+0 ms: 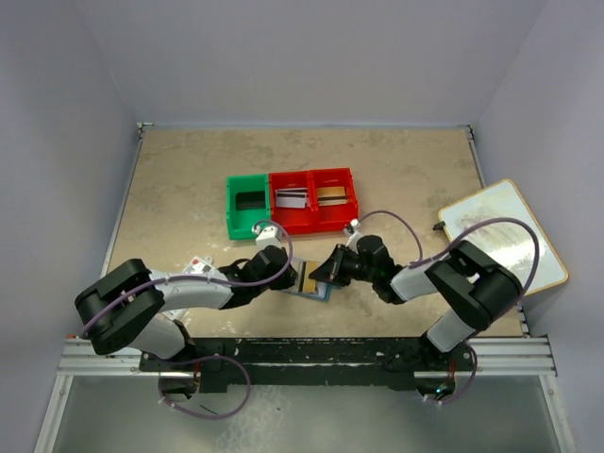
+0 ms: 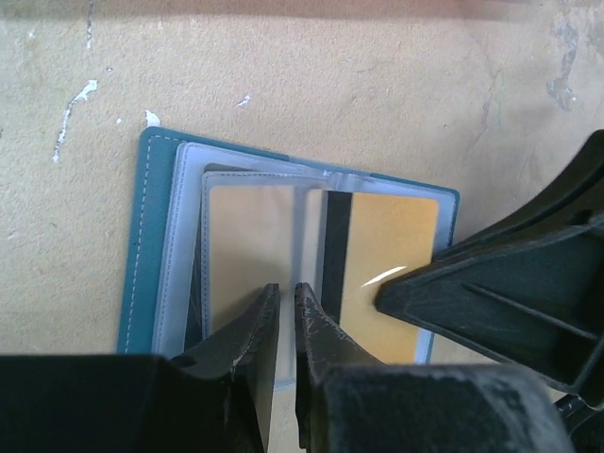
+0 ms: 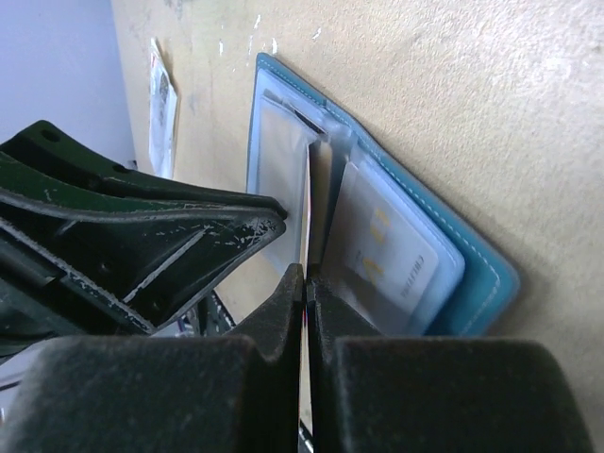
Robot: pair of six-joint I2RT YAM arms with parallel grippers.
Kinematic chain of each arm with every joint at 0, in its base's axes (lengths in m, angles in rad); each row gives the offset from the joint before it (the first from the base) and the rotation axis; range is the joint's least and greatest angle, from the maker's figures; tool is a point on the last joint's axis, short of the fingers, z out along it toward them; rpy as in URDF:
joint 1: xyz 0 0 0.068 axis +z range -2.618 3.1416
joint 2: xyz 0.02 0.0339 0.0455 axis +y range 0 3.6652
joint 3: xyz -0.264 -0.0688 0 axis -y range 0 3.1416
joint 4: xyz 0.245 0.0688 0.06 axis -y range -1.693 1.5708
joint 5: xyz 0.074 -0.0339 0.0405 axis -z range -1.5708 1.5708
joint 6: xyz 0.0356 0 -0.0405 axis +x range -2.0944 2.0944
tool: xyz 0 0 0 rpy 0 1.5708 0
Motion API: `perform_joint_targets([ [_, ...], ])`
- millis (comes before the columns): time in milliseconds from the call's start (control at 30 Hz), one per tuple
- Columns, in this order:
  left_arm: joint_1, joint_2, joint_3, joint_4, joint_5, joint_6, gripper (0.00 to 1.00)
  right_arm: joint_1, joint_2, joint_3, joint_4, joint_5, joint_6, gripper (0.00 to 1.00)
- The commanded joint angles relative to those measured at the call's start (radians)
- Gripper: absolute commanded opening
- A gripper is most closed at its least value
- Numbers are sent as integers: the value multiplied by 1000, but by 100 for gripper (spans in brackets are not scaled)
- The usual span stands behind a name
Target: Take the credit cards out of the card holder
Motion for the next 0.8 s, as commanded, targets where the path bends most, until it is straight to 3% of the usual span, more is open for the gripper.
perform_joint_targets([
  [0, -8, -38, -25, -93, -45, 0, 10, -1, -115, 28, -210, 60, -95, 0],
  [333, -10, -142, -35, -102, -49, -1, 12, -5, -370, 92, -492, 221, -256, 0],
  [467, -9, -218, -21, -132, -57, 29, 16, -5, -483, 158, -636, 368, -358, 0],
  [600, 0, -287, 8, -254, -138, 73, 28, -6, -548, 213, -711, 497, -473, 0],
  [767, 61, -348, 45, -368, -152, 131, 42, -8, -511, 288, -770, 697, -667, 0],
])
